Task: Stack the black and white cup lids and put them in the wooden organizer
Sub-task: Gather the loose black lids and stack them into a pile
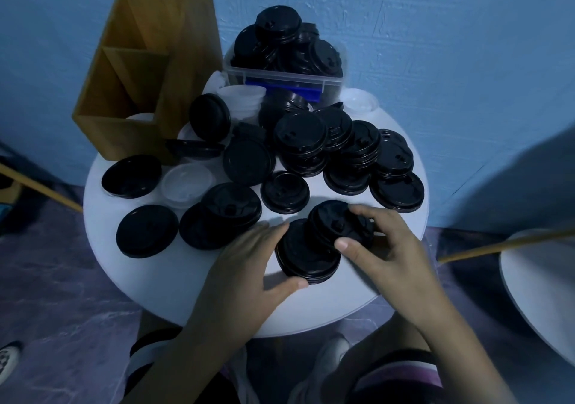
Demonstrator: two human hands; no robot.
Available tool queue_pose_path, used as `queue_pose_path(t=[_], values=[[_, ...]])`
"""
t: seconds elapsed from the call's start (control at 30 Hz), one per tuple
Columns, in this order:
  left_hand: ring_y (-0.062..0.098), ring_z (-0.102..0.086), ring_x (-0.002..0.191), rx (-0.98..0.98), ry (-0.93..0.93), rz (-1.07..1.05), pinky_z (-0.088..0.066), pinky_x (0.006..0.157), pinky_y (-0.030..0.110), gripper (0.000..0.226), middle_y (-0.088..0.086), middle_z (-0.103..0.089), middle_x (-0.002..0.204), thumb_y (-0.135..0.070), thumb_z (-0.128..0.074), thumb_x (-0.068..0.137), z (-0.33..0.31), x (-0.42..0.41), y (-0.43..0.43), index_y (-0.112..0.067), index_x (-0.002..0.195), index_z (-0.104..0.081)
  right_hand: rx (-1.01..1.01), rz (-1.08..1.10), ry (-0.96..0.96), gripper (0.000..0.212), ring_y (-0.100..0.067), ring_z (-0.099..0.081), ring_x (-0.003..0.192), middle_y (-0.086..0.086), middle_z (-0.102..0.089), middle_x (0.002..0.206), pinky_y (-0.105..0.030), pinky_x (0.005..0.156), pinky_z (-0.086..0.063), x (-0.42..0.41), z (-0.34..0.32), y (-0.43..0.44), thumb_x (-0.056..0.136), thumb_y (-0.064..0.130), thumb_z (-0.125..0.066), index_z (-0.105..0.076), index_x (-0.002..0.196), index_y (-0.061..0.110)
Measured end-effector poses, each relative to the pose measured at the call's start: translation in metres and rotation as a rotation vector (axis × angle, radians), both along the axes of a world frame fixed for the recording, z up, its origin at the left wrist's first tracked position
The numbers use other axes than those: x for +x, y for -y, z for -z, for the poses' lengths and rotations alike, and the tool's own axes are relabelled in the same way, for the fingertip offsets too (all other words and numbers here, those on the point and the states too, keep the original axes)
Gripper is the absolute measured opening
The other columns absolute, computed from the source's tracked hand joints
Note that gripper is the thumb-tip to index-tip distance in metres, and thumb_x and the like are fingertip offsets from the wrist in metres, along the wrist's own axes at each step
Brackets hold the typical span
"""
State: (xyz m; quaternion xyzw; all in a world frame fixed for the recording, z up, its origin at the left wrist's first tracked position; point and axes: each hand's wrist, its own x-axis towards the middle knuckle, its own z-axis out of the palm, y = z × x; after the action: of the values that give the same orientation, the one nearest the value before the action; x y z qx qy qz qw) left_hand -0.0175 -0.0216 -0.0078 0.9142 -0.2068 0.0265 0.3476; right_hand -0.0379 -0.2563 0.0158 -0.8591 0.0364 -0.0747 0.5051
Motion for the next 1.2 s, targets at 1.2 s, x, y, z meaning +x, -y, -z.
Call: queue_pose_path(t=[1.2], values=[[-0.013,-0.022,0.132,-0.046,-0.016,-0.010,-0.027,0.108,0.027,0.084,-0.040,-0.030,0.130,-0.080,-0.047,0.078,0.001,0.003,0.007,-0.035,0.149,-0.046,-0.408,-0.229,0.049,0.066,0.007,-0.029,0.145,0.031,-0.034,0.157,-0.014,0.116,-0.026,-0.017,0.022,-0.008,0.088,0.075,-0.050,-0.049,0.145,0.041]])
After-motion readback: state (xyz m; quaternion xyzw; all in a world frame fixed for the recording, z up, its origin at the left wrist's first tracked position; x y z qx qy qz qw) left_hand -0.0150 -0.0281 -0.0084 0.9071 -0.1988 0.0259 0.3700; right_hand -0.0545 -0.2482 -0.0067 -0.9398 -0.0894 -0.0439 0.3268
